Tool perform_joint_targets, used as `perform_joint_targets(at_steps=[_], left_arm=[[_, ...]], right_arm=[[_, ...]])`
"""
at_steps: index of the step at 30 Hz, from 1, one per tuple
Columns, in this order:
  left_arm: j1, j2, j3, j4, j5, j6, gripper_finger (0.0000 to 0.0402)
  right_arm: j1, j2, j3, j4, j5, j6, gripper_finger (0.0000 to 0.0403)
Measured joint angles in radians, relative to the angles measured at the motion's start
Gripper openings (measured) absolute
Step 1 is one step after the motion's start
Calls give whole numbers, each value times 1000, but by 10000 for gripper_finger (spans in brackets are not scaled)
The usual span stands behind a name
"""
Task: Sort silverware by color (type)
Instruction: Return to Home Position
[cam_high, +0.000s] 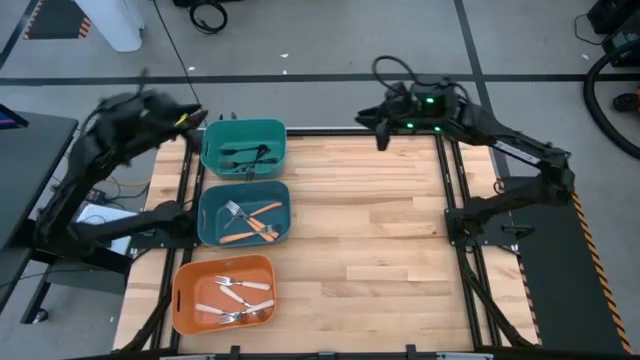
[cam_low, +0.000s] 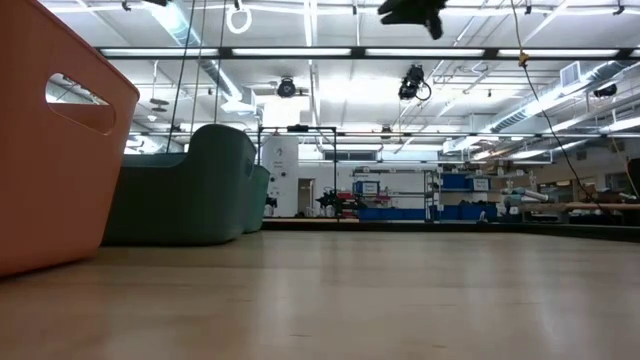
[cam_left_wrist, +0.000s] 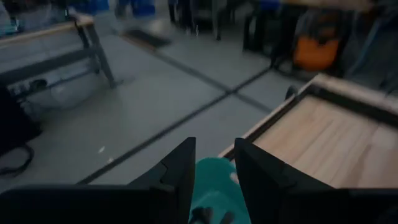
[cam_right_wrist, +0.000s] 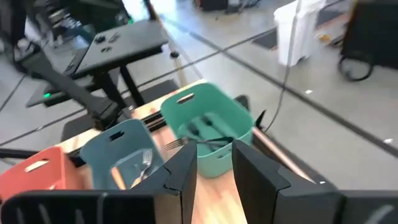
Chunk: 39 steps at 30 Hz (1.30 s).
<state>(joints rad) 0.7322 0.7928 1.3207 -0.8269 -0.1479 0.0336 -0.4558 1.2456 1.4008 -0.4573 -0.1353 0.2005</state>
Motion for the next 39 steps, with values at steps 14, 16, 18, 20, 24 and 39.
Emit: perform_joint_targets(at_steps=[14, 16, 18, 20, 24, 39], left_arm=[[-2, -564, -643, 345, 240, -159, 121], [-1, -610, -723, 383, 241, -199, 120], [-1, -644, -792, 402, 241, -209, 117], [-1, -664, -846, 425, 242, -206, 112], [-1, -669, -939, 460, 244, -171, 104], [-3, -669, -1186, 724, 277, -147, 102]], right_arm=[[-17, -305, -693, 736, -156, 39, 109], [-17, -304, -787, 829, -159, 94, 109], [-17, -297, -874, 921, -158, 154, 109], [-17, -285, -948, 1006, -158, 217, 109], [-17, -258, -1058, 1146, -157, 270, 109], [-18, -165, -1147, 1184, -207, 245, 109]])
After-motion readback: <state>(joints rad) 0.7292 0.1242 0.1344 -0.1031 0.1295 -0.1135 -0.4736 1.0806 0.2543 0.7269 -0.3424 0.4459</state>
